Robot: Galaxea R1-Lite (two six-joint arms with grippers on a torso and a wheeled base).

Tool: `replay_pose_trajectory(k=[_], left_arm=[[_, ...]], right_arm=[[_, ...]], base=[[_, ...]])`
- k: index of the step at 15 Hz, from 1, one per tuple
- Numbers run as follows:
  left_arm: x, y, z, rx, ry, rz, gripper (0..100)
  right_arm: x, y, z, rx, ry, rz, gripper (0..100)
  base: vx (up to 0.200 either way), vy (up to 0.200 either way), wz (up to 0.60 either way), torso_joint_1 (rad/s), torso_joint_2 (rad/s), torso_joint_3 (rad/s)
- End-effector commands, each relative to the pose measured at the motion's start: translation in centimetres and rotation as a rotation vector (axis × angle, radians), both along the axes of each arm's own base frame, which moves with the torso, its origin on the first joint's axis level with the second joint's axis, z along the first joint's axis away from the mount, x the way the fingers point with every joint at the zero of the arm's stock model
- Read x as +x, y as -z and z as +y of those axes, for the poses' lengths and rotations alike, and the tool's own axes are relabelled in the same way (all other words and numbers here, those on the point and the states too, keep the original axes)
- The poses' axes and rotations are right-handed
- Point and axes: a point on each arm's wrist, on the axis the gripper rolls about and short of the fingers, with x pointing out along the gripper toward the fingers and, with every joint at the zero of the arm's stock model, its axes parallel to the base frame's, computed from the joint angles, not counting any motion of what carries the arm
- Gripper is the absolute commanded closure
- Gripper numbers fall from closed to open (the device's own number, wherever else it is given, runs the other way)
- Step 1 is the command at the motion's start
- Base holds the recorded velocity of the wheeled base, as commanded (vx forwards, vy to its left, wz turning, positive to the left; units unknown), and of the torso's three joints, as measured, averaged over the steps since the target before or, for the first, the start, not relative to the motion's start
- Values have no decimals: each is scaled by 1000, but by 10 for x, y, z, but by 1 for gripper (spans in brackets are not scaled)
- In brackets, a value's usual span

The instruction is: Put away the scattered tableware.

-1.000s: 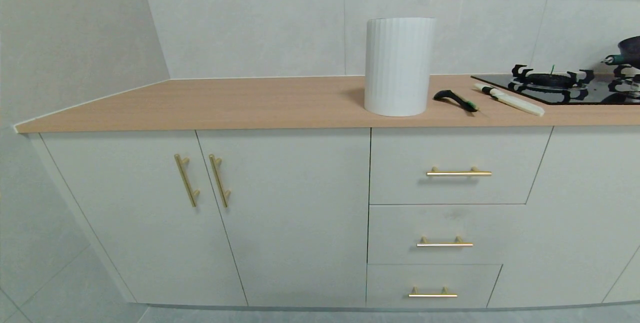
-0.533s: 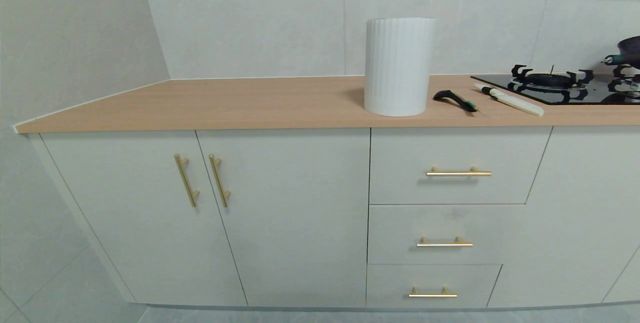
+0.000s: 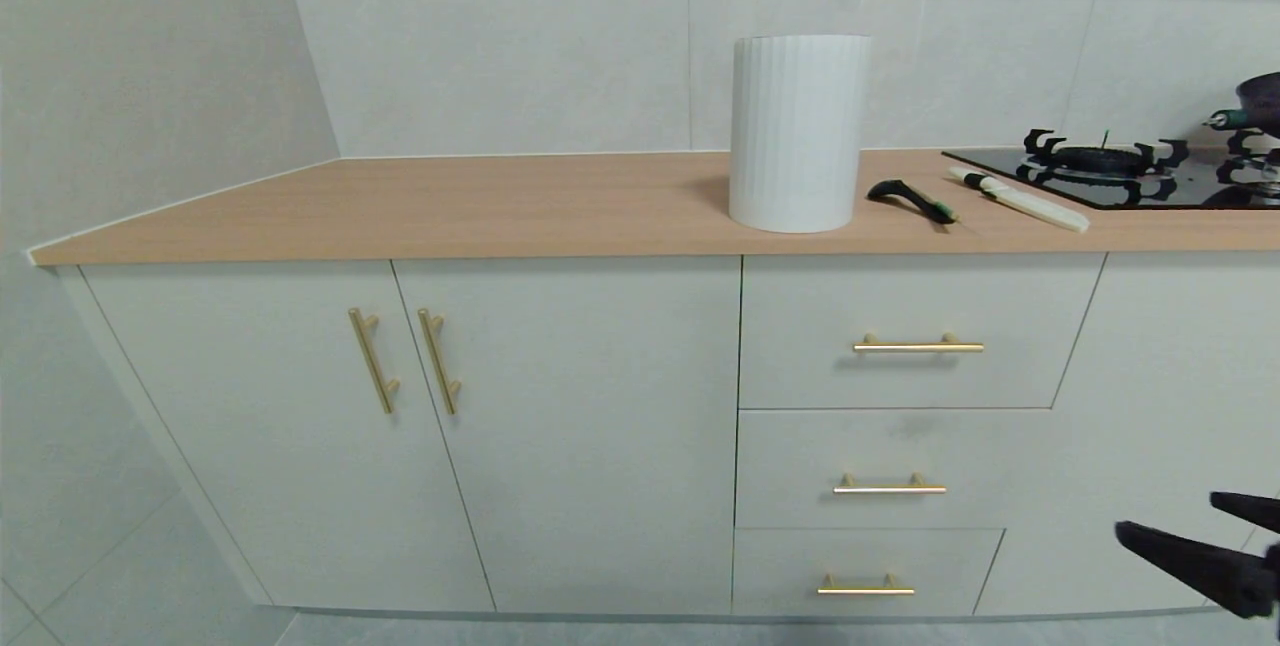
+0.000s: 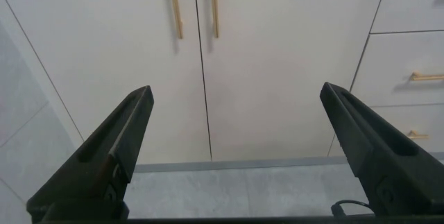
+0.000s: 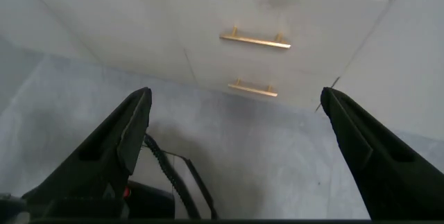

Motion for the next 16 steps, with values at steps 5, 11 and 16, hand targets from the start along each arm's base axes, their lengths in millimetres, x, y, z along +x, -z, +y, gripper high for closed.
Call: replay_pose_trajectory(k=[5,11,16], left_arm=[[0,0,0,0,0,-1,0],[0,0,0,0,0,-1,0],[0,0,0,0,0,-1,0]], right_arm=[[163,97,24,-85,40,271,0],[202,199,28,-126,109,257,0],[213,221,32,-97,166,154,0]], base=[[0,0,0,0,0,0],[0,0,0,0,0,0],[0,0,0,0,0,0]])
